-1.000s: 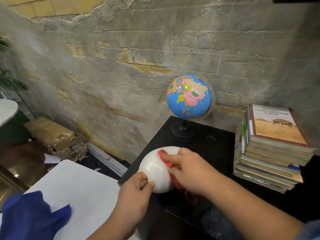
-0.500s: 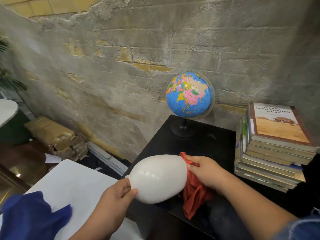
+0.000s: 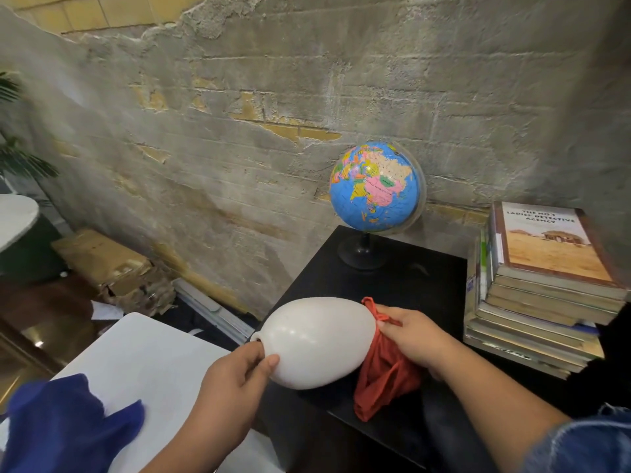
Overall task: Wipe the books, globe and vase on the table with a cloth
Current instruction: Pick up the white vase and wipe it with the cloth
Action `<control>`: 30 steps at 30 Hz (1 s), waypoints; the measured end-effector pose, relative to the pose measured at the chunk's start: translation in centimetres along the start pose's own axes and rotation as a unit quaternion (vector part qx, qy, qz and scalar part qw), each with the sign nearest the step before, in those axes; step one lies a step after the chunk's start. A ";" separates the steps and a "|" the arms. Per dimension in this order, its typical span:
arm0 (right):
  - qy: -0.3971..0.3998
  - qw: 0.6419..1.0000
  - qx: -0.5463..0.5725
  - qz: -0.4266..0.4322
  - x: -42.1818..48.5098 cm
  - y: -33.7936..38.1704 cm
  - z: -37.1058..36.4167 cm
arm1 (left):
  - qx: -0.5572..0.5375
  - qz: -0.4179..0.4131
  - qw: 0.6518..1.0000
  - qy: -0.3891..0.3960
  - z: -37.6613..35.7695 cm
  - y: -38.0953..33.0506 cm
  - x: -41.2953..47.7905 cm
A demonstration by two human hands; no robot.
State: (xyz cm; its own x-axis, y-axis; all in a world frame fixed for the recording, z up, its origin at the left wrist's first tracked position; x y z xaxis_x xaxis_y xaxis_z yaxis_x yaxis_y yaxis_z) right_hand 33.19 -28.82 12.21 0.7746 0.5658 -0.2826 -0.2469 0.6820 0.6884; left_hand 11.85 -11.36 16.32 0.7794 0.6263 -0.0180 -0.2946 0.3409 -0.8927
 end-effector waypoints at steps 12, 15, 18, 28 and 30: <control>-0.132 0.986 -0.034 0.100 -2.7 0.3 -3.0 | -0.373 0.285 0.880 -0.075 -0.4 -1.1 0.3; -0.097 0.981 -0.030 0.168 -4.2 1.7 -4.2 | -0.397 0.305 0.862 -0.079 -0.5 -1.1 0.2; -0.119 0.981 -0.020 0.152 -3.6 1.5 -4.2 | -0.437 0.325 0.835 -0.077 -0.6 -1.2 -0.1; -0.145 0.972 -0.010 0.186 -4.6 3.0 -5.4 | -0.573 0.426 0.697 -0.064 -1.2 -1.9 -1.2; -0.151 0.970 -0.033 0.188 -5.2 3.2 -5.5 | -0.588 0.436 0.678 -0.065 -1.5 -2.1 -1.3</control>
State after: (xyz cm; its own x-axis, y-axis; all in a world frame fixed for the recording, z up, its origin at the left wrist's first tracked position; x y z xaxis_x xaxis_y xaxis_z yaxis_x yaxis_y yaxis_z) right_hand 25.15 -27.04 12.17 0.7548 0.6260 0.1960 -0.5749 0.4876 0.6571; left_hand 12.25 -13.94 17.59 0.5154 0.3124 -0.7980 0.0921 -0.9460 -0.3109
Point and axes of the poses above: each hand's wrist, its own x-axis towards the middle knuckle, its own z-axis out of the back of the hand, y = z × x, the point moved 1 cm from there along x, towards the middle knuckle, and after that the axes turned 12 degrees about -x, right-handed, at the moved point
